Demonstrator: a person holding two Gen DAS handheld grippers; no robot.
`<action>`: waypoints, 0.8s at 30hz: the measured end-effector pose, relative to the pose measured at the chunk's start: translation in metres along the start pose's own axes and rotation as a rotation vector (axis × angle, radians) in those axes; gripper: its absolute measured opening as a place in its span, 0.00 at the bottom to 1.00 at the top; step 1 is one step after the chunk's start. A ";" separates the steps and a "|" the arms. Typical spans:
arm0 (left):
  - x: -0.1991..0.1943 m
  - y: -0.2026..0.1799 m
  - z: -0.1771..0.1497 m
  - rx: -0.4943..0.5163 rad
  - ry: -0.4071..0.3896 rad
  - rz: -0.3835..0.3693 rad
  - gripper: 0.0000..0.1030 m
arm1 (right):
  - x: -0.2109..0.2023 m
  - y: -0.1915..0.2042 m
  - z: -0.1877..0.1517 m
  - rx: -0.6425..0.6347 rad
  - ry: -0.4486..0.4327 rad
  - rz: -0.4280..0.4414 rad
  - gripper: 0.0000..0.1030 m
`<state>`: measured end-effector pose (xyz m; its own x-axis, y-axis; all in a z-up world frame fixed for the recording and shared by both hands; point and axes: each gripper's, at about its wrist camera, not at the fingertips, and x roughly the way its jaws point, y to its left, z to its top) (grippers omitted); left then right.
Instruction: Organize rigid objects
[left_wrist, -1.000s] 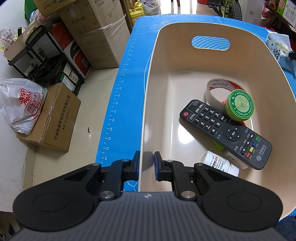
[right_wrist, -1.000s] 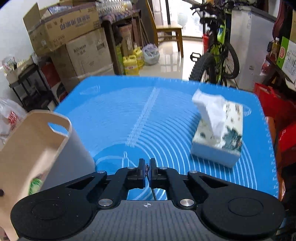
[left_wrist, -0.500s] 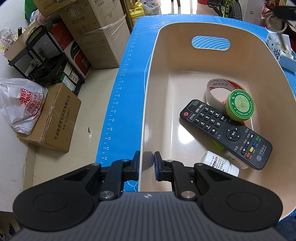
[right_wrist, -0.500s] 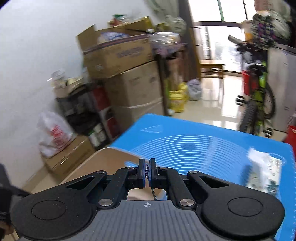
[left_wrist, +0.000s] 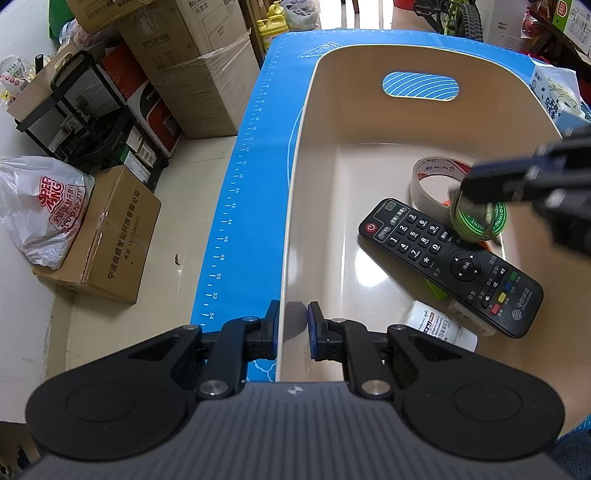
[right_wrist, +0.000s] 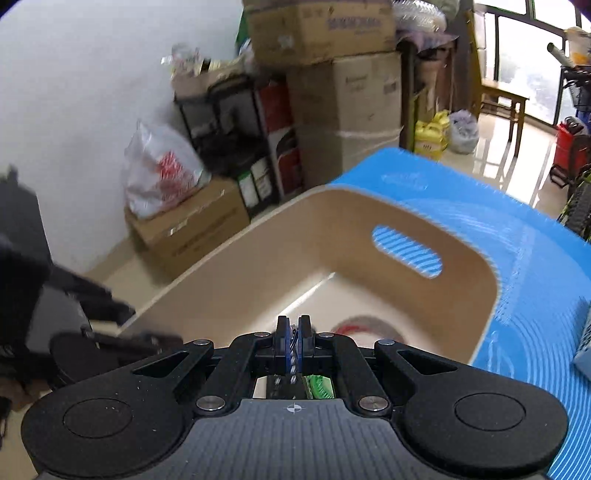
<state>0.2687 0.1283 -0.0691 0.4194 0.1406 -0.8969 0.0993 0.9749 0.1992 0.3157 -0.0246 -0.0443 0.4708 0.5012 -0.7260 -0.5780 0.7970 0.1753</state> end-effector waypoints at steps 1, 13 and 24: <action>0.000 0.000 0.000 0.000 0.000 0.000 0.16 | 0.004 0.002 -0.002 -0.005 0.015 -0.001 0.13; 0.002 0.000 0.000 -0.001 -0.003 -0.001 0.16 | 0.027 0.002 -0.008 -0.007 0.129 -0.041 0.16; 0.002 -0.001 -0.002 -0.023 -0.018 0.001 0.16 | -0.010 -0.007 -0.007 0.082 0.055 -0.049 0.66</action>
<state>0.2678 0.1275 -0.0717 0.4360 0.1382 -0.8893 0.0780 0.9786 0.1903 0.3105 -0.0379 -0.0434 0.4590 0.4432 -0.7700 -0.4978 0.8462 0.1903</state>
